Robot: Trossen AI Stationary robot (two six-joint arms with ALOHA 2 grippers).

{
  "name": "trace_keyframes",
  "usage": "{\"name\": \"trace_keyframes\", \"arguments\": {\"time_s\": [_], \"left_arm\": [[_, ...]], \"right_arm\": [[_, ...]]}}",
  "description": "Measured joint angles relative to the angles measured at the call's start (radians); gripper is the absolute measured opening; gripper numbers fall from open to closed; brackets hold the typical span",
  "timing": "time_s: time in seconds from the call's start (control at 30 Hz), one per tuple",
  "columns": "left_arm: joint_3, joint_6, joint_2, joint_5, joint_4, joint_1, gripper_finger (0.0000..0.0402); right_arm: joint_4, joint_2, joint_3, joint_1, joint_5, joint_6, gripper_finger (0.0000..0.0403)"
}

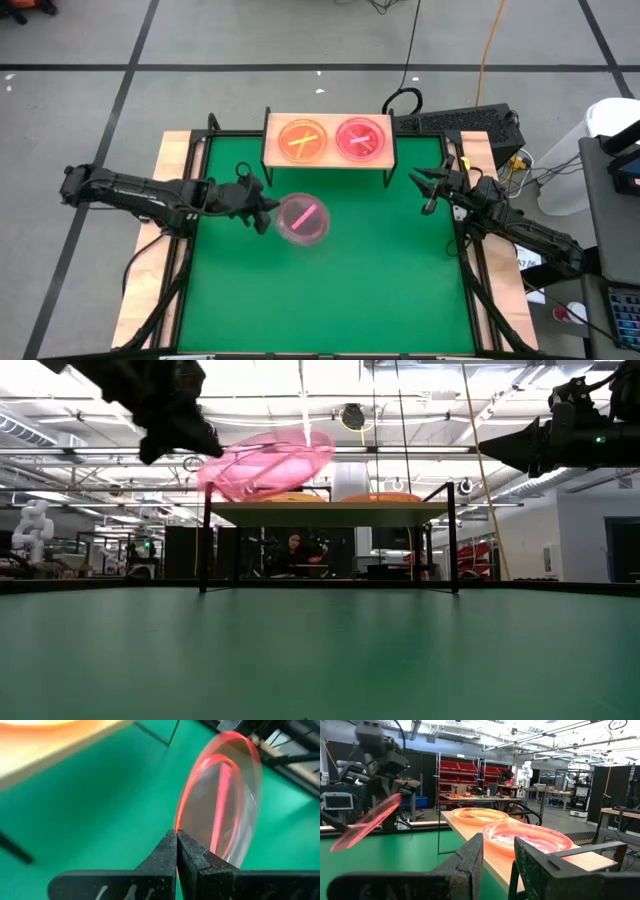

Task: Place and stack plates onto a shelf
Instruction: Stack the pink plate on top of the orange plates on the shelf

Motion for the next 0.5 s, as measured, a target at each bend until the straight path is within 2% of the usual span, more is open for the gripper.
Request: {"name": "trace_keyframes", "arguments": {"time_s": [0.23, 0.5], "left_arm": [[0.009, 0.105, 0.000, 0.131, 0.097, 0.132, 0.0000], [0.139, 0.258, 0.000, 0.155, 0.096, 0.278, 0.0000]], "right_arm": [[0.000, 0.000, 0.000, 0.000, 0.000, 0.000, 0.0093], [0.000, 0.000, 0.000, 0.000, 0.000, 0.000, 0.0093]]}}
